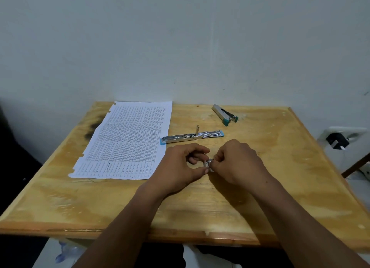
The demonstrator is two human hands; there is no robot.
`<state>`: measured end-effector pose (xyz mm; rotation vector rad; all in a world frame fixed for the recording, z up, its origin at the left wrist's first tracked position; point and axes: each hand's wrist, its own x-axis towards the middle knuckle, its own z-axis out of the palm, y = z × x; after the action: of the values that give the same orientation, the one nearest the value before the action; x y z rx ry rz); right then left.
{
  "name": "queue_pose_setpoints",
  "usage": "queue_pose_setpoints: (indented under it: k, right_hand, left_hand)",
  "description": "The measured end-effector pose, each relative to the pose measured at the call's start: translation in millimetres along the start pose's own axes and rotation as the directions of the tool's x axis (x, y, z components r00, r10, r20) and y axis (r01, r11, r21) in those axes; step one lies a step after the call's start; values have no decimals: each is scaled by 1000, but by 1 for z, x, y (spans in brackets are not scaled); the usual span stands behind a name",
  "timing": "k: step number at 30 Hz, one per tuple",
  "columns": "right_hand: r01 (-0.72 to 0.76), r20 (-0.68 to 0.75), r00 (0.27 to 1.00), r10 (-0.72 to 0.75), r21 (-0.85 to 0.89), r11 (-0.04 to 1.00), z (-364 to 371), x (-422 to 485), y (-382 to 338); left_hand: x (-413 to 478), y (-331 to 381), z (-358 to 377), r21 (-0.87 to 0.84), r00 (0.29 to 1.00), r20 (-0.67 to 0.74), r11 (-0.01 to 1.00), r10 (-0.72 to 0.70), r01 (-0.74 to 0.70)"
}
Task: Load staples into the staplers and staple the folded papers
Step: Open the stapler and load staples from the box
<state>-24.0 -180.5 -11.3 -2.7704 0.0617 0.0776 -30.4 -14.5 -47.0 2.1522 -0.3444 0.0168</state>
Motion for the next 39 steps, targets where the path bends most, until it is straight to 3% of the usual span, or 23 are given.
queue_pose_setpoints:
  k: [4,8,14,20,24,26,30,33,39]
  right_hand:
    - [-22,-31,999,20,-48,999,5,5,-5]
    - [-42,9,999,42,-1,999,3,7,-7]
    - [30,-91,996,-20,111,993,4,-5,0]
    - [92,-179,984,-19,407,909,-3,-11,14]
    - [99,-191,981,30,631,769,-15,-1,24]
    - [106,-161,987,8,680,726,-24,12,28]
    - [119,-110,992,-63,639,760,-32,48,25]
    - [131,-65,991,-117,638,759,-31,71,16]
    - [206,-62,976,-209,571,795,-18,84,13]
  left_hand:
    - [1,-1,0,-37,1000,-7,999,-8,8]
    - [0,-1,0,-53,1000,-4,999,-12,11]
    - [1,0,0,-68,1000,-4,997,-31,31]
    - [0,2,-2,-61,999,8,997,-41,41]
    - [0,3,-6,-183,998,19,981,-63,66]
    - [5,8,-9,-215,997,-48,975,-67,55]
    - [38,3,-19,27,962,-274,999,-11,19]
    - [64,-8,-27,201,979,-203,978,-9,51]
    - [72,-24,-24,152,984,-180,988,3,25]
